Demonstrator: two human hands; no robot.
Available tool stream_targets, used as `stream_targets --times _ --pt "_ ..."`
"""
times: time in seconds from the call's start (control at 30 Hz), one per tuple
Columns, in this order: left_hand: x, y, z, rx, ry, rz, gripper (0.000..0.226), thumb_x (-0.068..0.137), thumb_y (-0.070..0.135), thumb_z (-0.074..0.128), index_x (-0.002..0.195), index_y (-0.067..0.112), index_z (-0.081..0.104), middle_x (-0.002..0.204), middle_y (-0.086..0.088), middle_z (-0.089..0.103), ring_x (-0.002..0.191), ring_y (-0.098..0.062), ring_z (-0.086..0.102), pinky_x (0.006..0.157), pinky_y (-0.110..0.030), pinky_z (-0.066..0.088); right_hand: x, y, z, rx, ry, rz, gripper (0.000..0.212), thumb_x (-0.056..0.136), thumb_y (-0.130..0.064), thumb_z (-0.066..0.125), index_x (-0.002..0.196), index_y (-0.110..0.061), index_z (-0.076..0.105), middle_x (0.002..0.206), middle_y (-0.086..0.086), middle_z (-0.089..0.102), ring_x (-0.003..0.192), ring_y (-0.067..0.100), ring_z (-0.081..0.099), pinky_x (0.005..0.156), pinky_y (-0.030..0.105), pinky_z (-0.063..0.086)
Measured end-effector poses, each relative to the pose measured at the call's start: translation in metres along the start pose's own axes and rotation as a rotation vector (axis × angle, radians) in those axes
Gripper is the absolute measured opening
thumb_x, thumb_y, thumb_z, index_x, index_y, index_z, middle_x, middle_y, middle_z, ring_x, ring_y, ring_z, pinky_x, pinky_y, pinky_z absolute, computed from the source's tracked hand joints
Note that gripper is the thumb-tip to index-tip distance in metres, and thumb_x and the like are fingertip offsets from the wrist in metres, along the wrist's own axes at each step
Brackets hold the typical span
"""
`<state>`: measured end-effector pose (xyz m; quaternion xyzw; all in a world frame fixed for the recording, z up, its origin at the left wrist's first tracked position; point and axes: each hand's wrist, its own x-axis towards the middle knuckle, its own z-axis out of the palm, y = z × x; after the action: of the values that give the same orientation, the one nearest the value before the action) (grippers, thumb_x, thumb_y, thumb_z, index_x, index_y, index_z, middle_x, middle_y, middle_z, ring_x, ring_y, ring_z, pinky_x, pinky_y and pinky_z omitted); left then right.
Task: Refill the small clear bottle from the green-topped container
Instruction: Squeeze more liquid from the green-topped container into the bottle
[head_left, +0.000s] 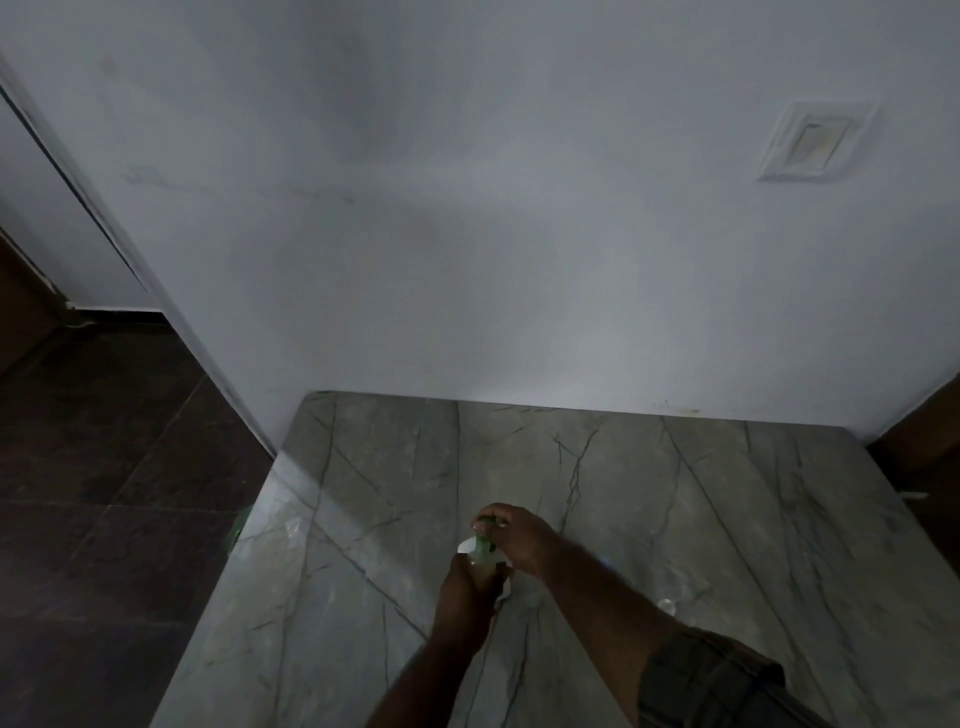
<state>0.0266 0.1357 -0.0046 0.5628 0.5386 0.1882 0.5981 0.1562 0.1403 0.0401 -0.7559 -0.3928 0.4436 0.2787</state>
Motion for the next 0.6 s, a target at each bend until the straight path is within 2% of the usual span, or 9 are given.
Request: stream_targets --times 0.1,0.13,0.23,0.27,0.4,0.47,0.53,0.6 --pt "0.001 0.001 -0.002 0.000 -0.008 0.023 0.032 0.088 0.019 0.069 0.116 0.017 0.054 0.097 -0.004 0.068 0.084 -0.021 0.069 0.067 -0.036 0.060 0.001 -0.008 -0.007 -0.025 -0.046 -0.005 0.028 0.096 -0.032 0.057 0.118 -0.016 0.066 0.123 0.005 0.065 0.113 0.020 0.060 0.072 0.021 0.045" --pt "0.001 0.002 -0.002 0.002 -0.008 0.032 0.032 0.087 0.018 0.070 0.116 0.016 0.054 0.096 -0.003 0.068 0.083 -0.021 0.069 0.068 -0.037 0.060 0.002 -0.009 -0.009 -0.031 -0.051 -0.006 0.029 0.096 -0.032 0.057 0.118 -0.016 0.066 0.124 0.005 0.065 0.115 0.020 0.059 0.076 0.022 0.044" --pt "0.002 0.001 -0.002 0.036 0.002 0.068 0.034 0.087 0.019 0.071 0.117 0.016 0.055 0.091 0.001 0.067 0.077 -0.015 0.069 0.060 -0.025 0.060 0.003 -0.008 -0.009 -0.031 -0.033 -0.004 0.029 0.096 -0.033 0.057 0.118 -0.017 0.066 0.126 0.004 0.064 0.116 0.019 0.057 0.079 0.023 0.041" --pt "0.003 0.001 -0.001 0.037 0.002 0.070 0.035 0.087 0.021 0.070 0.118 0.016 0.054 0.092 0.001 0.067 0.078 -0.015 0.069 0.060 -0.025 0.059 0.003 -0.007 -0.007 -0.039 -0.022 -0.009 0.028 0.096 -0.032 0.057 0.118 -0.017 0.066 0.126 0.004 0.064 0.117 0.019 0.056 0.080 0.023 0.041" --pt "0.004 -0.001 0.001 -0.006 0.007 0.032 0.037 0.088 0.020 0.069 0.120 0.013 0.052 0.099 -0.009 0.068 0.087 -0.028 0.069 0.072 -0.044 0.060 0.005 -0.001 -0.002 -0.064 0.003 -0.039 0.025 0.096 -0.028 0.058 0.116 -0.016 0.067 0.125 0.003 0.065 0.120 0.018 0.056 0.081 0.022 0.041" --pt "0.003 -0.002 0.003 -0.016 0.016 0.042 0.036 0.089 0.018 0.069 0.120 0.010 0.052 0.101 -0.012 0.067 0.089 -0.031 0.069 0.075 -0.048 0.060 0.005 0.001 -0.003 -0.050 -0.005 -0.045 0.025 0.096 -0.028 0.058 0.116 -0.015 0.067 0.124 0.004 0.065 0.119 0.019 0.056 0.081 0.023 0.042" --pt "0.003 -0.002 0.003 0.046 0.036 0.070 0.036 0.088 0.020 0.070 0.118 0.012 0.052 0.098 -0.008 0.067 0.087 -0.026 0.068 0.075 -0.046 0.061 0.004 0.001 -0.005 -0.043 -0.024 -0.039 0.026 0.095 -0.030 0.058 0.116 -0.016 0.067 0.125 0.004 0.064 0.119 0.019 0.055 0.083 0.025 0.043" --pt "0.001 -0.002 0.002 0.090 0.055 0.100 0.037 0.087 0.022 0.071 0.118 0.014 0.053 0.094 -0.001 0.067 0.081 -0.017 0.067 0.070 -0.036 0.061 0.004 0.000 -0.008 -0.052 -0.052 -0.032 0.027 0.096 -0.033 0.057 0.117 -0.019 0.066 0.126 0.001 0.064 0.120 0.018 0.054 0.087 0.027 0.043"
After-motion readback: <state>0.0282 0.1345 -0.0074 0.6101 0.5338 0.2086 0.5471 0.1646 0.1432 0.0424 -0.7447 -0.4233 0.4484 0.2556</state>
